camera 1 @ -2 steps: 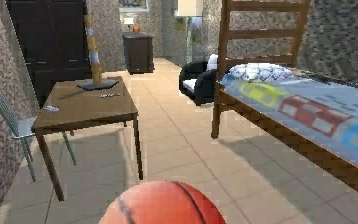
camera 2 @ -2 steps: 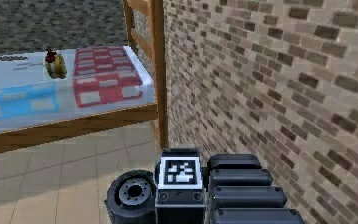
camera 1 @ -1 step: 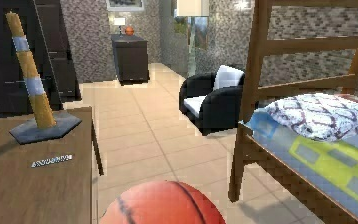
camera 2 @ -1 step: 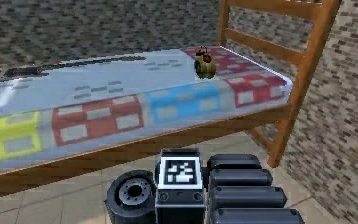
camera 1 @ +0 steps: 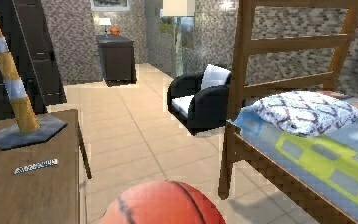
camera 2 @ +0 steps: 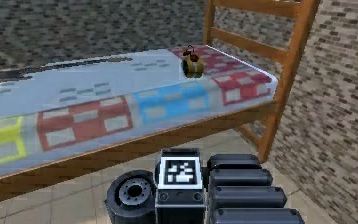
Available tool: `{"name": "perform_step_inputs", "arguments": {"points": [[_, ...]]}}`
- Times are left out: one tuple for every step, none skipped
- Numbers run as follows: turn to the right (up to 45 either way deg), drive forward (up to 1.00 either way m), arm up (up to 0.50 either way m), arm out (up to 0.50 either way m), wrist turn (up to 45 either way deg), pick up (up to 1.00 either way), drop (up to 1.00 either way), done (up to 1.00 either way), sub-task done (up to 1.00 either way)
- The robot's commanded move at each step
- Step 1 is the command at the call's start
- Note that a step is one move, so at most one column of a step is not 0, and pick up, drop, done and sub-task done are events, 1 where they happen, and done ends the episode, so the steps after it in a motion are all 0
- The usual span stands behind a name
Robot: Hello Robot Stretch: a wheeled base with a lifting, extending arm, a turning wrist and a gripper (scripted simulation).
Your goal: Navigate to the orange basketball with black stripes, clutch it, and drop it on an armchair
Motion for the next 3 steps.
{"name": "perform_step_inputs", "arguments": {"points": [[0.0,0.55,0.0,0.0,0.0,0.0,0.0,0.0,0.0],[0.0,0.7,0.0,0.0,0.0,0.0,0.0,0.0,0.0],[-21.0,0.0,0.0,0.0,0.0,0.0,0.0,0.0,0.0]]}}
